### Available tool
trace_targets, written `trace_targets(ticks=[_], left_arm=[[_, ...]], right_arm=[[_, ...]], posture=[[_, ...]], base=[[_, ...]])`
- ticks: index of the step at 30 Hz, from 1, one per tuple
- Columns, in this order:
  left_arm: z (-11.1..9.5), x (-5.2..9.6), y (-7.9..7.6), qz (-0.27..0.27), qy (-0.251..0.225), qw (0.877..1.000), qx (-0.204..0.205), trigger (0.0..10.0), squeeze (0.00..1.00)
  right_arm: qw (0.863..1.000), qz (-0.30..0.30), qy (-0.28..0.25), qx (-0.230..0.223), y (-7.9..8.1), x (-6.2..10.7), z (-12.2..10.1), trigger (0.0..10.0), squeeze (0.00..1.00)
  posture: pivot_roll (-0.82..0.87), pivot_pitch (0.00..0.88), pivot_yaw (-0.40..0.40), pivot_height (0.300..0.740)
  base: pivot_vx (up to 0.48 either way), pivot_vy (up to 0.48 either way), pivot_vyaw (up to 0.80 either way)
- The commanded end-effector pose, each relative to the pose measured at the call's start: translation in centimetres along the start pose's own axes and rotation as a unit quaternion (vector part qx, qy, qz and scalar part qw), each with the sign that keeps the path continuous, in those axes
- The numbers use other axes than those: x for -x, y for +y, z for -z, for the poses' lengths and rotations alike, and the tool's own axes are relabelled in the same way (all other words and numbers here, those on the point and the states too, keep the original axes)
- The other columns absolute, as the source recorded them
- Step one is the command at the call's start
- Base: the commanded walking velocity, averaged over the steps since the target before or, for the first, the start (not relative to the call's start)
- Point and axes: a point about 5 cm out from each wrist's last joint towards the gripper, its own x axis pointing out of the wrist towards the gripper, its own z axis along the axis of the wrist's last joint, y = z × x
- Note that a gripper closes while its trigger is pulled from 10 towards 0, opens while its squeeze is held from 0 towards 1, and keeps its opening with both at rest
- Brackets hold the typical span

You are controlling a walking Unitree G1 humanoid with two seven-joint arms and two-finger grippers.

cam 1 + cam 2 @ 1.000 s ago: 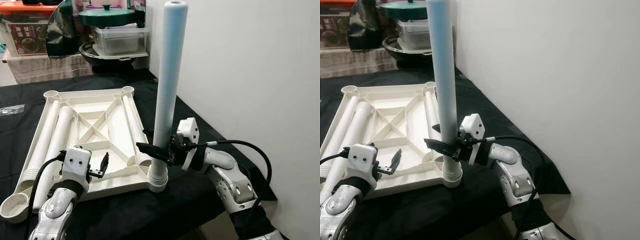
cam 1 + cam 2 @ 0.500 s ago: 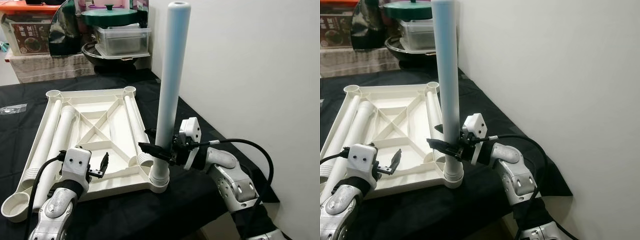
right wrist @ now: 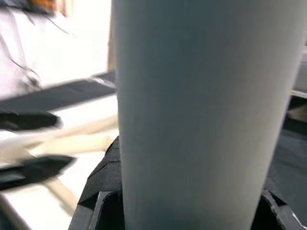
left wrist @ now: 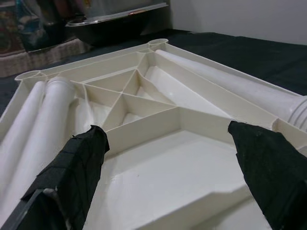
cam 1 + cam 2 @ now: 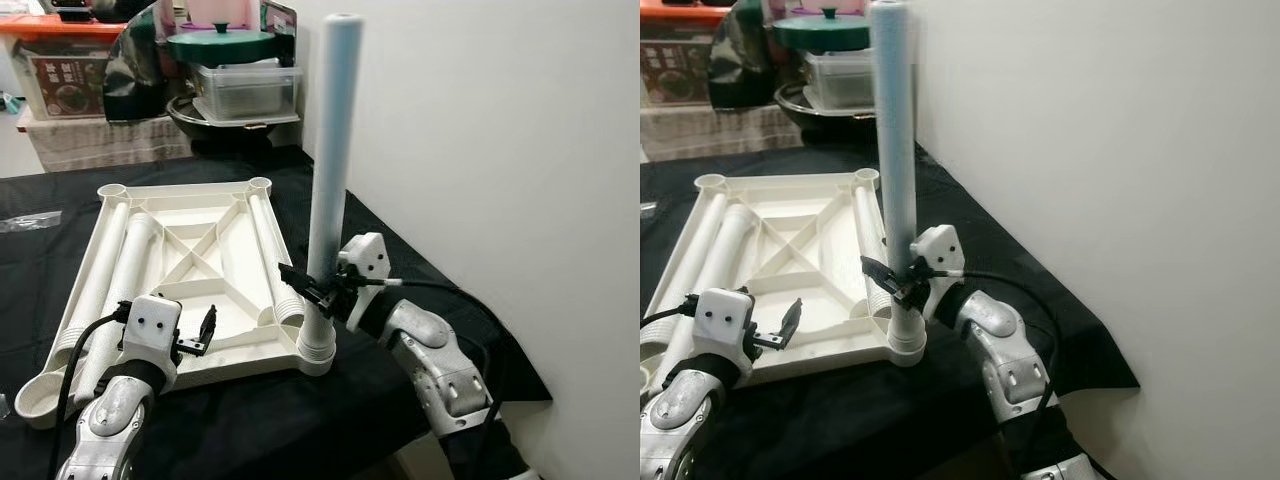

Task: Building children table

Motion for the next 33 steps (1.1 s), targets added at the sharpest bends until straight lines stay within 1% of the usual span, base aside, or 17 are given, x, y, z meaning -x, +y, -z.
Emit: trace_targets(ticks=[1, 2, 3, 4, 6, 7, 9, 10, 11, 13, 14, 15, 19, 23, 27, 29, 33], left_arm=[[0.2, -0.1, 0.3, -0.003, 0.002, 1.000, -0.006, 10.0, 0.00], [0.2, -0.1, 0.3, -0.004, 0.002, 1.000, -0.007, 10.0, 0.00], [0.2, -0.1, 0.3, -0.004, 0.002, 1.000, -0.007, 10.0, 0.00], [0.2, -0.1, 0.3, -0.004, 0.002, 1.000, -0.007, 10.0, 0.00], [0.2, -0.2, 0.3, -0.004, 0.002, 1.000, -0.007, 10.0, 0.00], [0.2, -0.2, 0.3, -0.004, 0.002, 1.000, -0.007, 10.0, 0.00], [0.2, -0.1, 0.4, -0.005, 0.002, 1.000, -0.007, 10.0, 0.00], [0.2, -0.1, 0.4, -0.005, 0.002, 1.000, -0.007, 10.0, 0.00], [0.2, -0.1, 0.4, -0.005, 0.002, 1.000, -0.007, 10.0, 0.00], [0.3, 0.0, 0.6, -0.008, 0.004, 1.000, -0.008, 10.0, 0.00], [0.3, 0.0, 0.6, -0.008, 0.004, 1.000, -0.008, 10.0, 0.00], [0.4, 0.1, 0.6, -0.009, 0.005, 1.000, -0.008, 10.0, 0.00], [0.4, 0.1, 0.6, -0.009, 0.007, 1.000, -0.008, 10.0, 0.00], [0.4, 0.1, 0.6, -0.007, 0.007, 1.000, -0.008, 10.0, 0.00], [0.4, -0.1, 0.6, -0.006, 0.006, 1.000, -0.009, 10.0, 0.00], [0.4, -0.1, 0.6, -0.006, 0.006, 1.000, -0.010, 10.0, 0.00], [0.4, -0.1, 0.7, -0.008, 0.005, 1.000, -0.010, 10.0, 0.00]], right_arm=[[0.995, 0.060, 0.085, 0.012, -1.3, 1.1, 3.2, 10.0, 0.00], [0.990, 0.083, 0.113, 0.015, -1.6, 1.0, 3.9, 10.0, 0.00], [0.990, 0.083, 0.113, 0.015, -1.6, 1.0, 3.9, 10.0, 0.00], [0.985, 0.103, 0.136, 0.014, -1.9, 0.9, 4.5, 10.0, 0.00], [0.969, 0.156, 0.192, -0.026, -2.9, 0.9, 6.2, 10.0, 0.00], [0.969, 0.156, 0.192, -0.026, -2.9, 0.9, 6.2, 10.0, 0.00], [0.960, 0.183, 0.205, -0.048, -3.4, 0.8, 6.7, 10.0, 0.00], [0.949, 0.215, 0.214, -0.082, -3.9, 0.9, 7.2, 10.0, 0.00], [0.949, 0.215, 0.214, -0.082, -3.9, 0.9, 7.2, 10.0, 0.00], [0.926, 0.268, 0.215, -0.156, -4.9, 1.1, 7.7, 10.0, 0.00], [0.926, 0.268, 0.215, -0.156, -4.9, 1.1, 7.7, 10.0, 0.00], [0.919, 0.279, 0.215, -0.175, -5.1, 1.2, 7.9, 10.0, 0.00], [0.911, 0.295, 0.218, -0.186, -5.1, 1.4, 8.2, 10.0, 0.00], [0.910, 0.298, 0.224, -0.183, -4.8, 1.5, 8.5, 10.0, 0.00], [0.916, 0.292, 0.223, -0.163, -4.5, 1.3, 8.4, 10.0, 0.00], [0.916, 0.292, 0.223, -0.158, -4.6, 1.2, 8.4, 10.0, 0.00], [0.908, 0.322, 0.213, -0.160, -5.3, 1.5, 8.3, 10.0, 0.00]], posture=[[0.08, 0.000, -0.100, 0.740], [0.08, 0.000, -0.100, 0.740], [0.08, 0.000, -0.100, 0.740], [0.08, 0.000, -0.100, 0.740], [0.08, 0.000, -0.100, 0.740], [0.08, 0.000, -0.100, 0.740], [0.09, 0.000, -0.104, 0.740], [0.09, 0.000, -0.104, 0.740], [0.09, 0.000, -0.104, 0.740], [0.10, 0.000, -0.104, 0.740], [0.10, 0.000, -0.104, 0.740], [0.10, 0.000, -0.104, 0.740], [0.09, 0.000, -0.099, 0.740], [0.09, 0.000, -0.096, 0.740], [0.09, 0.000, -0.091, 0.740], [0.09, 0.000, -0.091, 0.740], [0.09, 0.000, -0.092, 0.740]], base=[[0.000, 0.000, 0.00], [0.000, 0.000, 0.00], [0.000, 0.000, 0.00], [0.000, 0.000, 0.00], [0.000, 0.000, 0.00], [0.000, 0.000, 0.00], [0.000, 0.000, 0.00], [0.000, 0.000, 0.00], [0.000, 0.000, 0.00], [0.000, 0.000, 0.00], [0.000, 0.000, 0.00], [0.000, 0.000, 0.00], [0.000, 0.000, 0.00], [0.000, 0.000, 0.00], [0.000, 0.000, 0.00], [0.000, 0.000, 0.00], [0.000, 0.000, 0.00]])
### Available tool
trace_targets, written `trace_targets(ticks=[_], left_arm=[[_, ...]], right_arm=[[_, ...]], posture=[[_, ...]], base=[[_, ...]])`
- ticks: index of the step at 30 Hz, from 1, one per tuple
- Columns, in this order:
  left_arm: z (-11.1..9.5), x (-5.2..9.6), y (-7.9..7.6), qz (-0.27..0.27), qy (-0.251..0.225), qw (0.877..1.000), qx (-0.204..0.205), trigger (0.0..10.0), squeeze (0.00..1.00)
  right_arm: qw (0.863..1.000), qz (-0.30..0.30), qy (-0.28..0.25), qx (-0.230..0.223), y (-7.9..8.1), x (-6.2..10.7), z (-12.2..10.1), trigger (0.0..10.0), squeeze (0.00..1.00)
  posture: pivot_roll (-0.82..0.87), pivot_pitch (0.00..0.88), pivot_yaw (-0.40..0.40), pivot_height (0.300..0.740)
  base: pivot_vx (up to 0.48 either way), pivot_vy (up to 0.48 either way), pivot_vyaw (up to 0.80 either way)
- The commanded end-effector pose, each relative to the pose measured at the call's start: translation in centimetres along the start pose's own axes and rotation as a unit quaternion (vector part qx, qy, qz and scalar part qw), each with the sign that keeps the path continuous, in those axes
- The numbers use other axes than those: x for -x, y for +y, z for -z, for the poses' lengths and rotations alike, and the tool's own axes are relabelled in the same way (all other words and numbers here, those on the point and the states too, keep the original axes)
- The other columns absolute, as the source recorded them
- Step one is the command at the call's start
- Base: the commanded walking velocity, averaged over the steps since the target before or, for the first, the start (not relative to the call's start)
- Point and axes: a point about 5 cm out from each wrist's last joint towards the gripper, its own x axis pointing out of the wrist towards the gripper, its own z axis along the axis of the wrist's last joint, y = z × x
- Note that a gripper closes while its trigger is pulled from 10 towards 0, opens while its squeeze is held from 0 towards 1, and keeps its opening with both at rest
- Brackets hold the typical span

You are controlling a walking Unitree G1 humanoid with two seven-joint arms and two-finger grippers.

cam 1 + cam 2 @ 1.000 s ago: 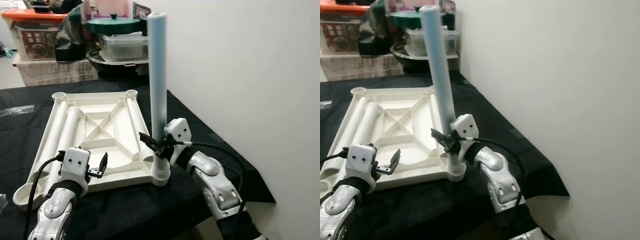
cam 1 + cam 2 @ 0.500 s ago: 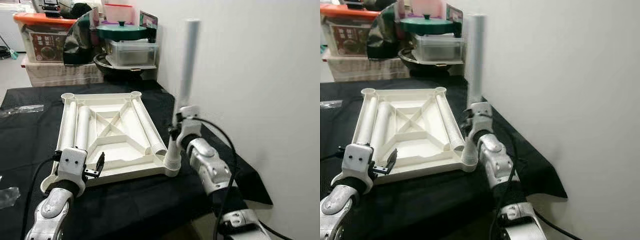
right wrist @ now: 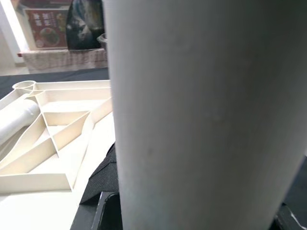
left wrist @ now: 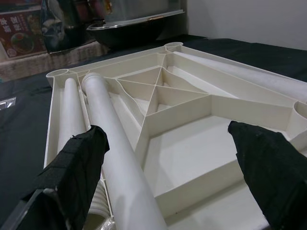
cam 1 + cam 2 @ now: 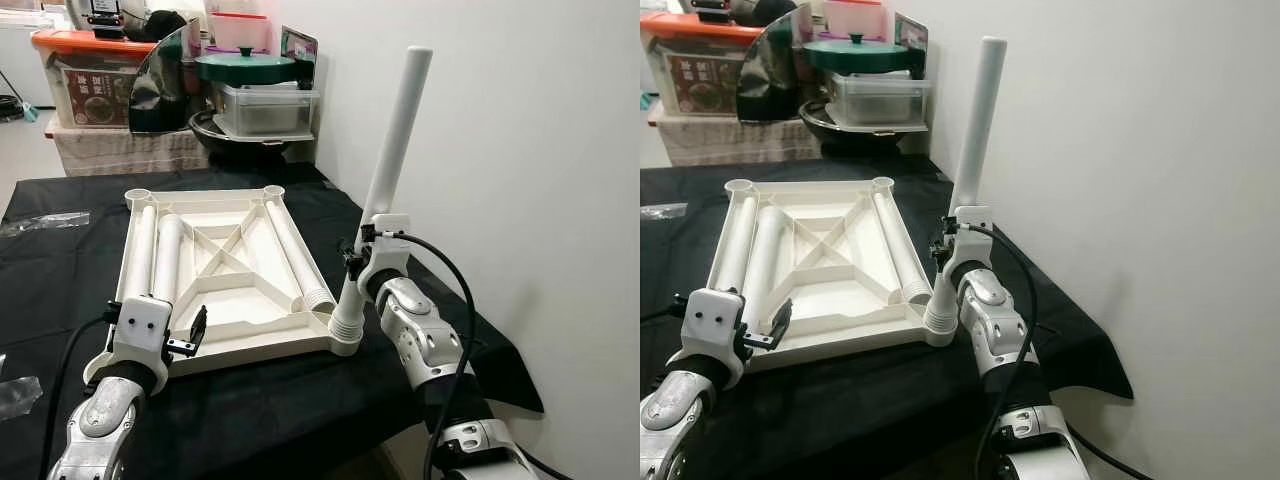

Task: Building children table

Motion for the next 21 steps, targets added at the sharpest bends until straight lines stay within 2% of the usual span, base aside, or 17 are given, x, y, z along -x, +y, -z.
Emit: trace_targets(ticks=[1, 4, 6, 7, 9, 10, 11, 14, 21], left_arm=[[-0.1, -0.1, 0.0, 0.002, -0.002, 1.000, -0.006, 10.0, 0.00], [-0.1, -0.1, 0.0, 0.002, -0.002, 1.000, -0.006, 10.0, 0.00], [0.0, -0.1, 0.1, 0.002, -0.001, 1.000, -0.007, 10.0, 0.00], [0.0, -0.1, 0.1, 0.002, -0.001, 1.000, -0.007, 10.0, 0.00], [-0.1, -0.2, 0.2, 0.002, -0.001, 1.000, -0.007, 10.0, 0.00], [-0.1, -0.2, 0.2, 0.002, -0.001, 1.000, -0.007, 10.0, 0.00], [-0.1, -0.2, 0.2, 0.001, -0.002, 1.000, -0.006, 10.0, 0.00], [-0.1, -0.3, 0.2, 0.001, -0.003, 1.000, -0.006, 10.0, 0.00], [-0.1, -0.3, 0.4, -0.001, -0.002, 1.000, -0.006, 10.0, 0.00]], right_arm=[[0.992, 0.064, 0.106, -0.006, -2.4, 1.0, 5.5, 10.0, 0.00], [0.993, 0.067, 0.099, -0.009, -2.5, 1.0, 5.3, 10.0, 0.00], [0.996, 0.074, 0.056, 0.011, -3.0, 1.4, 4.6, 10.0, 0.00], [0.996, 0.074, 0.056, 0.011, -3.0, 1.4, 4.6, 10.0, 0.00], [0.993, 0.107, 0.043, 0.019, -3.9, 1.8, 4.5, 10.0, 0.00], [0.993, 0.107, 0.043, 0.019, -3.9, 1.8, 4.5, 10.0, 0.00], [0.989, 0.136, 0.040, 0.028, -4.4, 2.0, 4.7, 10.0, 0.00], [0.984, 0.171, 0.036, 0.033, -4.8, 2.1, 4.7, 10.0, 0.00], [0.980, 0.188, 0.065, 0.016, -4.6, 1.8, 5.5, 10.0, 0.00]], posture=[[0.09, 0.000, -0.092, 0.740], [0.09, 0.000, -0.092, 0.740], [0.08, 0.000, -0.087, 0.740], [0.08, 0.000, -0.087, 0.740], [0.08, 0.000, -0.087, 0.740], [0.08, 0.000, -0.087, 0.740], [0.08, 0.000, -0.086, 0.740], [0.08, 0.000, -0.086, 0.740], [0.09, 0.000, -0.089, 0.740]], base=[[0.000, 0.000, 0.00], [0.000, 0.000, 0.00], [0.000, 0.000, 0.00], [0.000, 0.000, 0.00], [0.000, 0.000, 0.00], [0.000, 0.000, 0.00], [0.000, 0.000, 0.00], [0.000, 0.000, 0.00], [0.000, 0.000, 0.00]])
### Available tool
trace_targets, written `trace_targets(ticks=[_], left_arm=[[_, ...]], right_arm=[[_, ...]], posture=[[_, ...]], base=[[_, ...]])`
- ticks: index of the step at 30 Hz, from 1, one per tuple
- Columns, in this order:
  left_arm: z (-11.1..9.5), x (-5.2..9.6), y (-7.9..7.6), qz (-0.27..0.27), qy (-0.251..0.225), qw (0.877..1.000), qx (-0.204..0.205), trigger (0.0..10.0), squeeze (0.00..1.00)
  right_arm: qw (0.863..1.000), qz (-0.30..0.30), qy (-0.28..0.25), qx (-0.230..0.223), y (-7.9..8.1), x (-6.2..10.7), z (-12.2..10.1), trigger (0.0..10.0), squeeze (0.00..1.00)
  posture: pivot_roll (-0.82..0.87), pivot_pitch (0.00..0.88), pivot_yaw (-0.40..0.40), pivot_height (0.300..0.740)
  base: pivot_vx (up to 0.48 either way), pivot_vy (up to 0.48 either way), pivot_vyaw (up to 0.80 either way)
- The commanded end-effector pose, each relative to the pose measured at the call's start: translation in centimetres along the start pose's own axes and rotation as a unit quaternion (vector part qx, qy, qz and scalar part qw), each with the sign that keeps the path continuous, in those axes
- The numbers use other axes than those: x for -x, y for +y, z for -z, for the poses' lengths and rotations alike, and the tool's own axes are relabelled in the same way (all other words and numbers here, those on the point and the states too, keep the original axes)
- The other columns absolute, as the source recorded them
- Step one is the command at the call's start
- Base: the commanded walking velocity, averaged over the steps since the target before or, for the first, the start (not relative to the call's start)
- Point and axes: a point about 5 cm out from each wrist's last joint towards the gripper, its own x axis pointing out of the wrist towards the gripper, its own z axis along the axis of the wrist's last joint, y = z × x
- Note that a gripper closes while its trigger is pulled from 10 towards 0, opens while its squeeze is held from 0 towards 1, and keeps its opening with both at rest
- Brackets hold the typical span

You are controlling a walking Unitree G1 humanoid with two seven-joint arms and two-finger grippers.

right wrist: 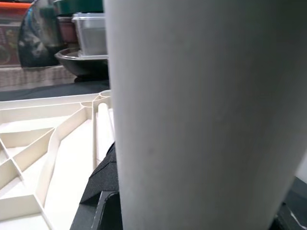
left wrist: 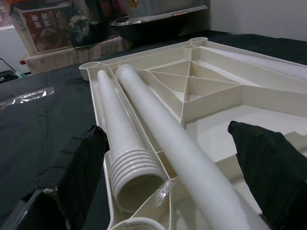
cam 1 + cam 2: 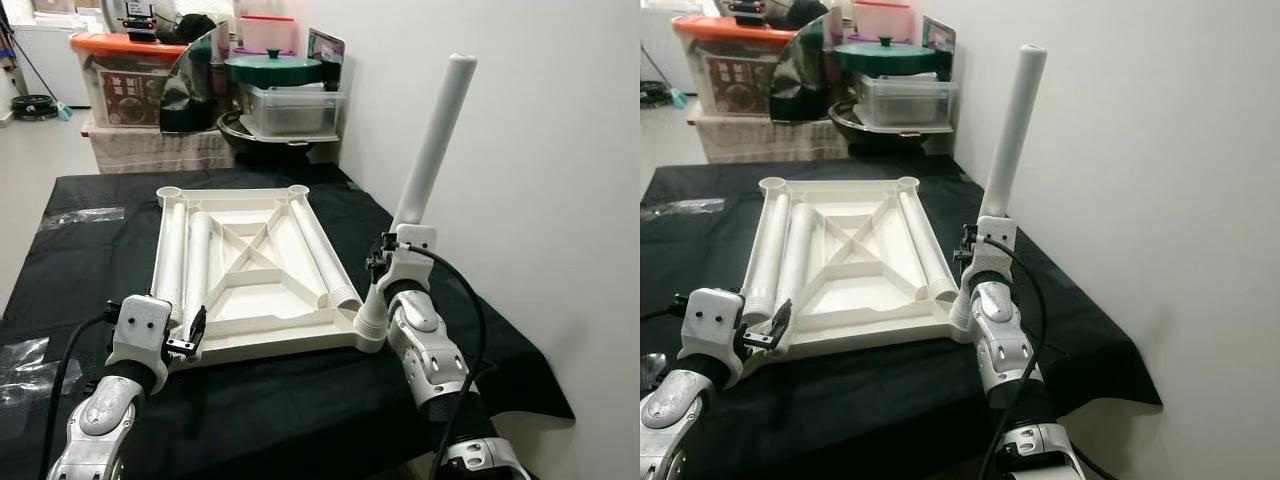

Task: Building children table

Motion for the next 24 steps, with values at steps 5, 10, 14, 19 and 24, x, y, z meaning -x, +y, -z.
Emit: trace_targets(ticks=[5, 10, 14, 19, 24], left_arm=[[-0.1, -0.2, 0.2, 0.001, -0.003, 1.000, -0.005, 10.0, 0.00], [-0.1, -0.2, 0.1, 0.003, -0.003, 1.000, -0.004, 10.0, 0.00], [-0.1, -0.2, 0.1, 0.003, -0.002, 1.000, -0.005, 10.0, 0.00], [0.0, -0.2, 0.1, 0.003, -0.001, 1.000, -0.005, 10.0, 0.00], [0.0, -0.2, -0.1, 0.004, -0.001, 1.000, -0.004, 10.0, 0.00]], right_arm=[[0.991, 0.069, 0.113, 0.012, -2.5, 0.8, 4.8, 10.0, 0.00], [0.990, 0.066, 0.122, 0.007, -2.0, 0.9, 5.1, 10.0, 0.00], [0.989, 0.067, 0.134, 0.004, -1.7, 0.9, 5.3, 10.0, 0.00], [0.988, 0.069, 0.136, 0.006, -1.5, 0.7, 5.0, 10.0, 0.00], [0.988, 0.072, 0.136, -0.002, -1.4, 0.6, 4.7, 10.0, 0.00]], posture=[[0.09, 0.000, -0.089, 0.740], [0.09, 0.000, -0.088, 0.740], [0.09, 0.000, -0.088, 0.740], [0.09, 0.000, -0.088, 0.740], [0.09, 0.000, -0.087, 0.740]], base=[[0.000, 0.000, 0.00], [0.000, 0.000, 0.00], [0.000, 0.000, 0.00], [0.000, 0.000, 0.00], [0.000, 0.000, 0.00]])
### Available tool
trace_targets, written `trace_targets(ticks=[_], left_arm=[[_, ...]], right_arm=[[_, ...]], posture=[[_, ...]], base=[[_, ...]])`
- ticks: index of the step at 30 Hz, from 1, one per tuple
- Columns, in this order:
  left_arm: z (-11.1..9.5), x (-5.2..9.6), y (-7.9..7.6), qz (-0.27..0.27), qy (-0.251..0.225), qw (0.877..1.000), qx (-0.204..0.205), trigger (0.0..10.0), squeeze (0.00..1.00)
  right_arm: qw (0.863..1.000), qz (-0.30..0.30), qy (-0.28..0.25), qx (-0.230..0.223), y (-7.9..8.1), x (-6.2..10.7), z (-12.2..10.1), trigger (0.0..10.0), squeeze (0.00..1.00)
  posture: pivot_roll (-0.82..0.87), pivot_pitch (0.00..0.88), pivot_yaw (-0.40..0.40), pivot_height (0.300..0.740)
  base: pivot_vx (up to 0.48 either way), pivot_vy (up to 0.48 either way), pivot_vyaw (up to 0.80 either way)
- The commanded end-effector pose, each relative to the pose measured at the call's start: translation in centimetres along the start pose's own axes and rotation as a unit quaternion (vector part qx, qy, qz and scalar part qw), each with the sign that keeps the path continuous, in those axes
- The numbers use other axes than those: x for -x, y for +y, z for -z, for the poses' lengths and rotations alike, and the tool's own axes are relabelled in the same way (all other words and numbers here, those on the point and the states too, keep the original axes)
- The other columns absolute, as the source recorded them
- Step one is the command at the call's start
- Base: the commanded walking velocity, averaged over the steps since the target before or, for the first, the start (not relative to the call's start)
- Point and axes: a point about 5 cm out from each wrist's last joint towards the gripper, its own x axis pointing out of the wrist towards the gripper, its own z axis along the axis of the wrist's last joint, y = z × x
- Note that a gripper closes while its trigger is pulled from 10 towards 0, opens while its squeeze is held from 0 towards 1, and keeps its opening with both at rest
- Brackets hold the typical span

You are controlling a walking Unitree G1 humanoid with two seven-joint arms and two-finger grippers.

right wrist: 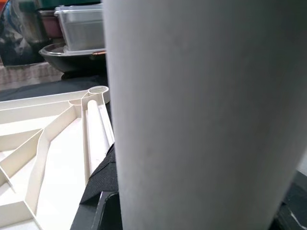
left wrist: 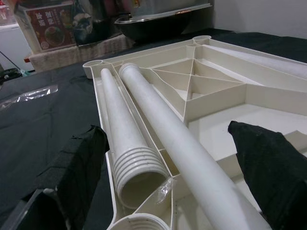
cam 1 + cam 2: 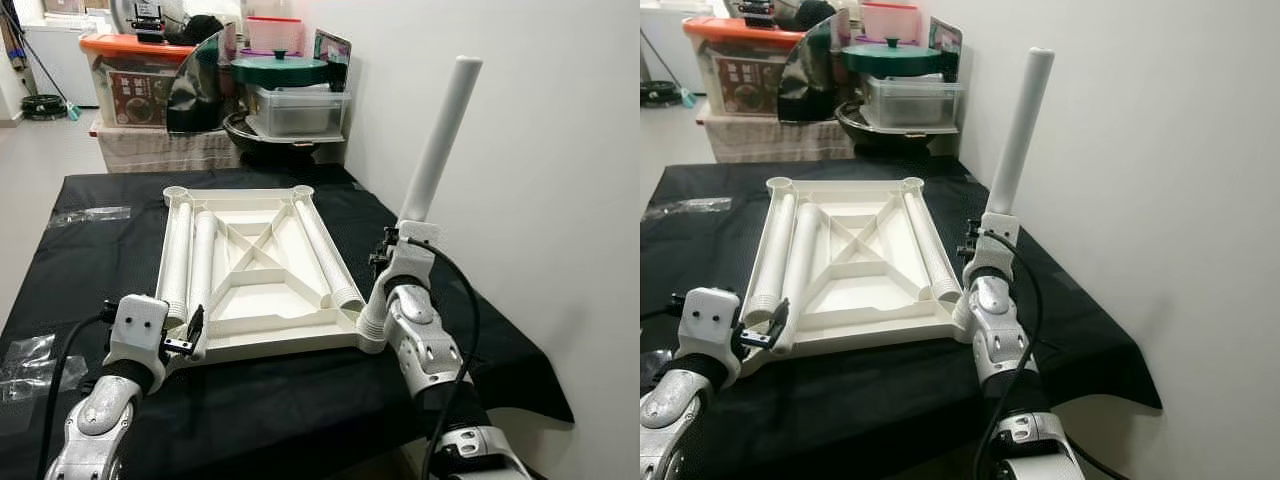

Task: Building children table

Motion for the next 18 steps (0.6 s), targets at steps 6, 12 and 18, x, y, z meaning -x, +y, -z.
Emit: trace_targets(ticks=[6, 12, 18], left_arm=[[0.0, -0.3, -0.1, 0.006, -0.002, 1.000, -0.006, 10.0, 0.00], [0.0, -0.3, -0.1, 0.007, -0.002, 1.000, -0.005, 10.0, 0.00], [0.0, -0.3, -0.1, 0.007, -0.002, 1.000, -0.006, 10.0, 0.00]], right_arm=[[0.993, 0.046, 0.111, -0.006, -1.8, 0.8, 4.2, 10.0, 0.00], [0.994, 0.041, 0.101, -0.009, -1.6, 0.9, 3.6, 10.0, 0.00], [0.996, 0.036, 0.087, -0.005, -1.4, 0.9, 2.9, 10.0, 0.00]], posture=[[0.08, 0.000, -0.084, 0.740], [0.08, 0.000, -0.085, 0.740], [0.08, 0.000, -0.086, 0.740]], base=[[0.000, 0.000, 0.00], [0.000, 0.000, 0.00], [0.000, 0.000, 0.00]])
